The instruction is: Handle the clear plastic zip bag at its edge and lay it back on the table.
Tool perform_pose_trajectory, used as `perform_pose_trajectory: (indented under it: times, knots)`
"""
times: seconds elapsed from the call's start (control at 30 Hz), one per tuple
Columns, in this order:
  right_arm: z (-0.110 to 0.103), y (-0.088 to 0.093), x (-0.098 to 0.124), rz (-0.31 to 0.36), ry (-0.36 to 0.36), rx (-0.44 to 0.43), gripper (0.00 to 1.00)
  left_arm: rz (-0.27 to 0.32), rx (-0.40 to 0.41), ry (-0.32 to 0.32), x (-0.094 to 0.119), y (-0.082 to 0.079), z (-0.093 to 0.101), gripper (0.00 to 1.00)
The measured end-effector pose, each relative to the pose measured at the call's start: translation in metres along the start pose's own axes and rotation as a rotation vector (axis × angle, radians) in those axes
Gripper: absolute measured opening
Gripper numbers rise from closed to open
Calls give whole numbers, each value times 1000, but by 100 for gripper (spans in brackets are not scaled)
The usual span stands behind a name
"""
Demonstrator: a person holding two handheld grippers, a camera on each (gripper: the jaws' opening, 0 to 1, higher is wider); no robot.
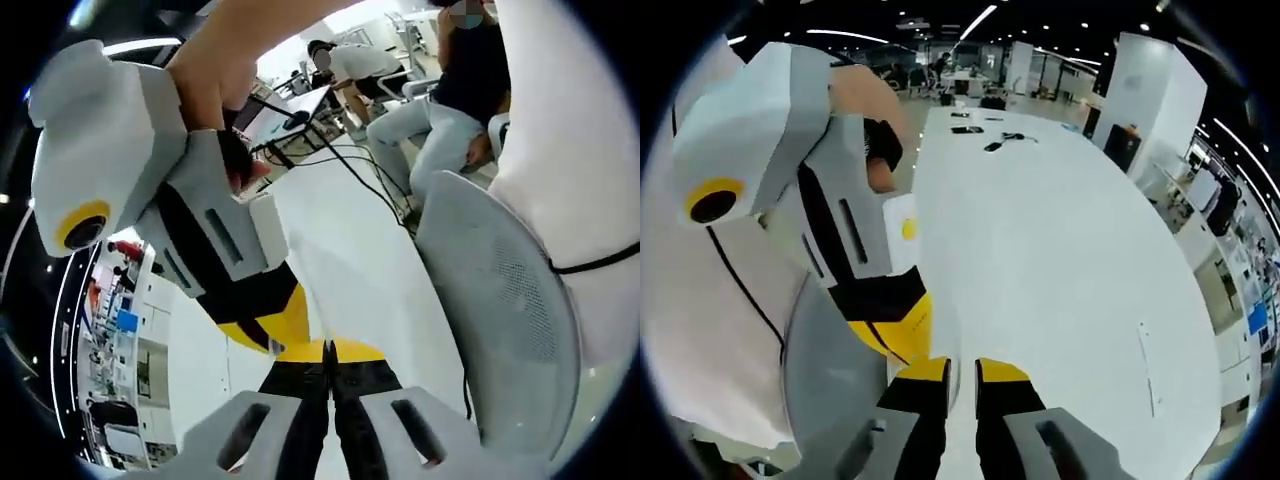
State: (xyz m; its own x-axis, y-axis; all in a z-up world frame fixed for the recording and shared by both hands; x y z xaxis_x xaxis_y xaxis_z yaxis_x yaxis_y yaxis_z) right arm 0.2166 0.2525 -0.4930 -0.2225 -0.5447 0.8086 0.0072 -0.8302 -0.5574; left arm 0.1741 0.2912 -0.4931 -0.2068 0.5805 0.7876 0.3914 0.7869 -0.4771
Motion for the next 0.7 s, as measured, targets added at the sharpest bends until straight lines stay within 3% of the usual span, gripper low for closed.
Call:
perform_pose_trajectory:
  times: [0.17, 0.7]
  knots:
    - [3, 1, -2, -10, 8, 5, 0, 4, 9, 2, 0, 1, 0, 0]
    - [10, 2, -3, -6, 52, 59, 0, 32, 57, 4, 1, 2, 4, 0]
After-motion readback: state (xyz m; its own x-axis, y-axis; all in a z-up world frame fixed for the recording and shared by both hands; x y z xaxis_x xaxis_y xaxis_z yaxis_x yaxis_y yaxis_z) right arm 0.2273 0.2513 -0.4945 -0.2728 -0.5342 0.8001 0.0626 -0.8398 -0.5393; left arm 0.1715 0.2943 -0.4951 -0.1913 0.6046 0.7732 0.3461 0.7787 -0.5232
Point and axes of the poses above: the point that each gripper's makers call its tool centre point, and the gripper's own axes: x roughly backward along the fingers, z roughly to its right, y roughly out of its underside, the point moved 5 cm from there along x, roughly backward along the fingers, and after that the axes turned 10 degrees about y, right-handed, at the moved point
